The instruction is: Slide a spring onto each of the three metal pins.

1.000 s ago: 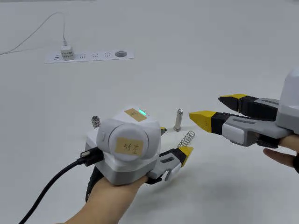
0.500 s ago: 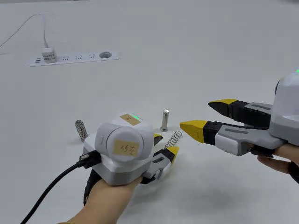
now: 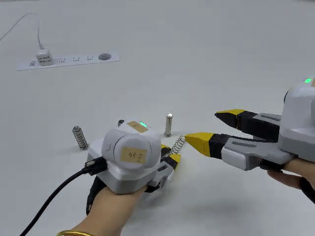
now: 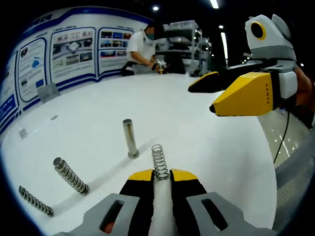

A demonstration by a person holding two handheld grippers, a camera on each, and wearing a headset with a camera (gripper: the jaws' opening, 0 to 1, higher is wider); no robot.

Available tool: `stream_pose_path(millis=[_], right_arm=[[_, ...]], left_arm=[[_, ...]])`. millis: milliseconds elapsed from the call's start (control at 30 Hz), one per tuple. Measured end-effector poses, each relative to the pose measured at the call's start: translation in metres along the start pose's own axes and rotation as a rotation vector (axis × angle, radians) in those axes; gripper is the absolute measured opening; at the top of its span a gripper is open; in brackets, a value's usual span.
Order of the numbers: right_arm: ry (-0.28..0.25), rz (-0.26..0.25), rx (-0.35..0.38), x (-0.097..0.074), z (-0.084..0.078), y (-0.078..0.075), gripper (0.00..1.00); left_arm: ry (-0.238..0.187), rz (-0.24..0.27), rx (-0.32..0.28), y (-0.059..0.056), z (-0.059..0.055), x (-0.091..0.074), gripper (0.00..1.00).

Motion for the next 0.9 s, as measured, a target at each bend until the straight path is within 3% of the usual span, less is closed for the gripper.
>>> stream_pose_path(millis=[367, 500, 667, 900], right_arm=[[0.011, 0.003, 0.013, 0.001, -0.003, 0.003, 0.51], [0.005, 0.002, 0.039, 0.0, -0.002, 0.002, 0.51], [-0.001, 0.002, 0.067, -0.001, 0.0, 0.001, 0.5], [-0.016, 0.022, 0.096, 0.0, 0.004, 0.005, 0.49]], left_arm=[[0.006, 0.008, 0.026, 0.002, 0.0, -0.001, 0.1], [0.006, -0.013, 0.004, 0.002, -0.001, -0.005, 0.1], [-0.021, -0.022, -0.011, 0.002, 0.004, -0.014, 0.1], [-0.094, -0.043, -0.047, 0.003, 0.013, -0.037, 0.1]])
Point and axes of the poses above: the centre of the closed fingertips' face, and the gripper's own axes: x roughly forward along the fingers, y roughly to its left, z roughly out of its top, the point moved 7 cm from there along -x, roughly backward along the fingers, and after that the axes turned 11 degrees about y, right-handed, at the moved point
